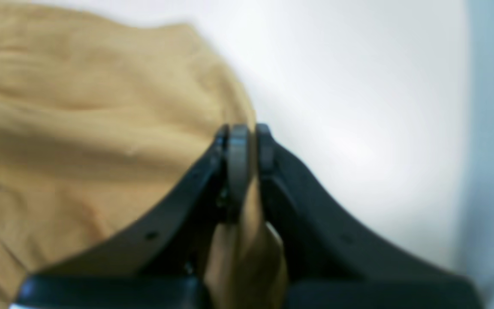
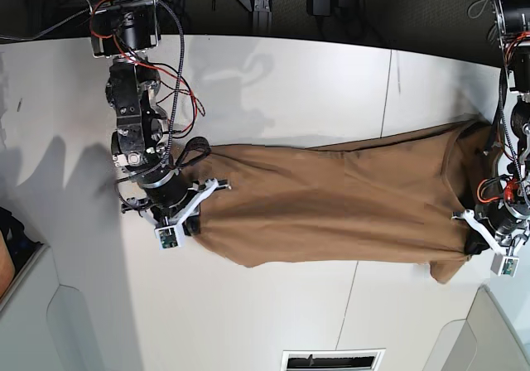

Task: Layout the t-shirt on the table in an organized manner, then fold the t-shirt properly
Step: 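Regrasp the shirt with both grippers and drag it toward the table center, then lift and swing the shirt with both grippers, then release it flat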

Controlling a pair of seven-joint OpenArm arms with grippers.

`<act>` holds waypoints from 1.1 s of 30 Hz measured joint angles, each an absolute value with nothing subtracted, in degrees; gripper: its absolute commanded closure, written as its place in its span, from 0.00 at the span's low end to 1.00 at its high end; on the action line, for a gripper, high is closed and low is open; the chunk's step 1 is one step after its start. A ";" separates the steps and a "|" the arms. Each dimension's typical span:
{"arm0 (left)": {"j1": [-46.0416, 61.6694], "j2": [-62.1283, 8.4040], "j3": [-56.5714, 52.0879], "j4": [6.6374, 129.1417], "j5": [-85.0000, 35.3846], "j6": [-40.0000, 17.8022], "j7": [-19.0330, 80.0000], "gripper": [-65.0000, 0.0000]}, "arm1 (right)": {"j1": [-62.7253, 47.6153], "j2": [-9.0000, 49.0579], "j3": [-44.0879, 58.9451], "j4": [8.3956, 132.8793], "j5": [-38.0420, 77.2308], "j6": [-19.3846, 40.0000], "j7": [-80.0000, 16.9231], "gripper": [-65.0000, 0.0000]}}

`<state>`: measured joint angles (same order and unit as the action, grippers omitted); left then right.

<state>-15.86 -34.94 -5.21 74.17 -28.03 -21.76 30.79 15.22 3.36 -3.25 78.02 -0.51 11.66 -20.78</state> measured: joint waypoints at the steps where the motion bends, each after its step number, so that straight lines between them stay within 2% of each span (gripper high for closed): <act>1: -16.88 -34.96 -5.21 74.17 -28.03 -21.76 30.52 1.00 | 15.22 3.70 -2.39 79.00 -0.51 12.64 -20.84 1.00; 10: -28.08 -35.14 -5.10 74.17 -33.06 -22.96 30.94 1.00 | 16.21 7.05 4.51 85.54 3.64 17.37 -20.80 1.00; 16: -33.01 -38.63 -5.08 74.85 -46.04 -29.34 37.80 1.00 | 18.04 9.93 5.98 86.80 9.21 21.87 -21.45 1.00; 19: -32.36 -41.47 -5.13 78.85 -51.75 -33.76 44.18 1.00 | 17.76 10.11 6.11 88.16 12.60 23.81 -27.27 1.00; 25: -22.17 -45.69 -5.39 91.55 -60.66 -39.33 51.13 1.00 | 14.26 10.15 6.13 92.90 20.78 27.88 -34.30 1.00; 29: -10.44 -46.41 -9.23 97.73 -60.71 -39.88 51.51 1.00 | 8.27 10.02 6.11 95.98 22.28 28.32 -37.54 1.00; 33: -0.38 -46.19 -15.64 98.74 -62.22 -39.77 51.86 1.00 | 1.85 10.15 6.17 99.04 22.26 28.49 -37.63 1.00</act>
<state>-0.38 -46.19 -15.64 98.74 -62.22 -39.77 51.86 1.85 10.15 6.17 99.04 22.26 28.49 -37.63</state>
